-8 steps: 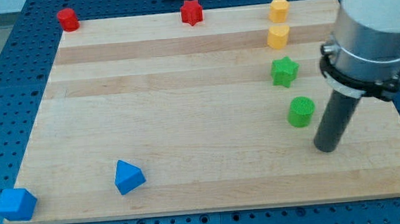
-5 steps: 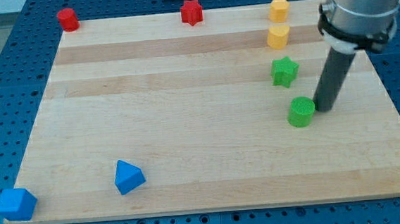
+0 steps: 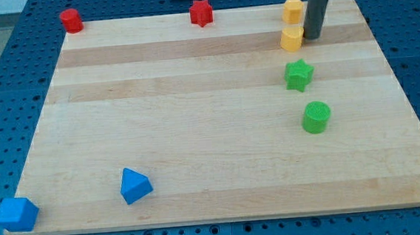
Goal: Place the yellow hexagon right to the red star
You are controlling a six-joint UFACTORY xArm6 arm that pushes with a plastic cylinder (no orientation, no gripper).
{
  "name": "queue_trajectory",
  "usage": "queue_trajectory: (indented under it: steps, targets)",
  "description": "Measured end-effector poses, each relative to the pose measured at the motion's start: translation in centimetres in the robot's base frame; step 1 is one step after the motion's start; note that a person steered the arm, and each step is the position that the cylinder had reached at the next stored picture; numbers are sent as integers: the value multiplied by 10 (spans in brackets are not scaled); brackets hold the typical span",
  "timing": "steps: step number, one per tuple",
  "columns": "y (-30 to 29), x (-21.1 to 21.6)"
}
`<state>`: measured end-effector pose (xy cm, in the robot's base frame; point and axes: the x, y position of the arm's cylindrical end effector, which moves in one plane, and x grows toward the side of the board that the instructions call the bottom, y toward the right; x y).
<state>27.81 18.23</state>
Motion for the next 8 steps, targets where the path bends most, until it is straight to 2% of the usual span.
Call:
queue_trajectory:
  steps: [2, 4, 6, 8]
  targets:
    - [0, -62]
    - [3, -82]
    - [57, -78]
    - [71, -35]
